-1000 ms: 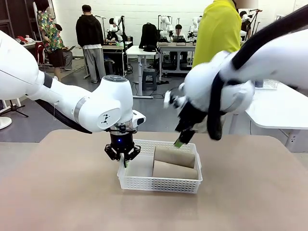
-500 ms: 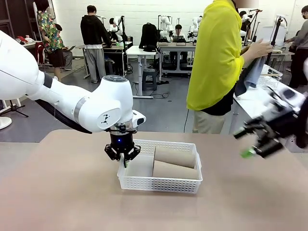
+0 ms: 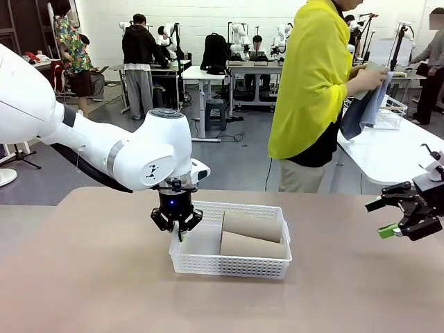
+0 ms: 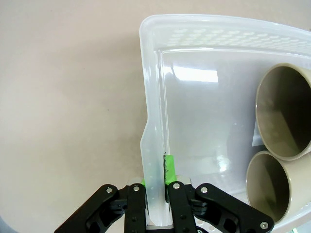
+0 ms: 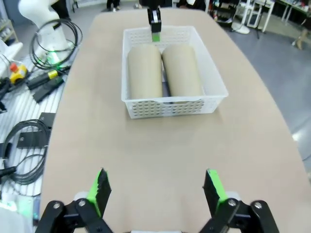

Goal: Clean and organize the cups into the basket.
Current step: Pick up the Reusable plastic cup from the right side of the table and stack it inside the Organizing basket in the center of the table.

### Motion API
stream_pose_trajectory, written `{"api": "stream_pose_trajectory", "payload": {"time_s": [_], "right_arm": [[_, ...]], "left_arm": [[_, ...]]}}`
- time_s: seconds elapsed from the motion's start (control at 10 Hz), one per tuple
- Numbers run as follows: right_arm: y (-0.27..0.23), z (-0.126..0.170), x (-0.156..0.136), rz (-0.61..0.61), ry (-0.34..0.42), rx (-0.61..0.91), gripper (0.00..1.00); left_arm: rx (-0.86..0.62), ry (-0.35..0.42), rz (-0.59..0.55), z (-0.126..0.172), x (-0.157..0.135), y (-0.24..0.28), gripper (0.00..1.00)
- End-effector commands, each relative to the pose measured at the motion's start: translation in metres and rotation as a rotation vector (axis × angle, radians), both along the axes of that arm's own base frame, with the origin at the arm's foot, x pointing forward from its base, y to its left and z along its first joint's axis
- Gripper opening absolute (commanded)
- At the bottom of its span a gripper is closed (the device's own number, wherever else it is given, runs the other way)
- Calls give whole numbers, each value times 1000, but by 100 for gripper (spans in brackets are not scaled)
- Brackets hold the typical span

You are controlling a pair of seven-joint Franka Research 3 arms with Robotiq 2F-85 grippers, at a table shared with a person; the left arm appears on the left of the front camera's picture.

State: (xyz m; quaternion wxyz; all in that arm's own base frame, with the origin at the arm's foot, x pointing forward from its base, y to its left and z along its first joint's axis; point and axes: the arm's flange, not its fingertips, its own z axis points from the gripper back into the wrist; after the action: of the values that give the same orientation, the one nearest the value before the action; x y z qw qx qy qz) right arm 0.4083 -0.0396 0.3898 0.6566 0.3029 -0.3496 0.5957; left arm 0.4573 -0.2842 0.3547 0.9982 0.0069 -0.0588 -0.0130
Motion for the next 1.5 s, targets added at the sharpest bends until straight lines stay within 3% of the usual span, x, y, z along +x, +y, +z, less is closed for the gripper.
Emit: {"api": "stream_pose_trajectory", "payload": {"time_s": [0.0,1.0,1.1,1.4], "right_arm": [[2,3,-11,4,7,-6,100],[2,2,-5,3,-3,-9,100],[-21,0,0,-14,41,84,100],[-59,-9,6,-53,56,164,100]], "left_arm": [[3,-2,-1,2,0,-1,0],[3,-2,-1,2,0,-1,0],[3,-2,-1,2,0,-1,0],[3,-2,-1,2,0,-1,0]]}}
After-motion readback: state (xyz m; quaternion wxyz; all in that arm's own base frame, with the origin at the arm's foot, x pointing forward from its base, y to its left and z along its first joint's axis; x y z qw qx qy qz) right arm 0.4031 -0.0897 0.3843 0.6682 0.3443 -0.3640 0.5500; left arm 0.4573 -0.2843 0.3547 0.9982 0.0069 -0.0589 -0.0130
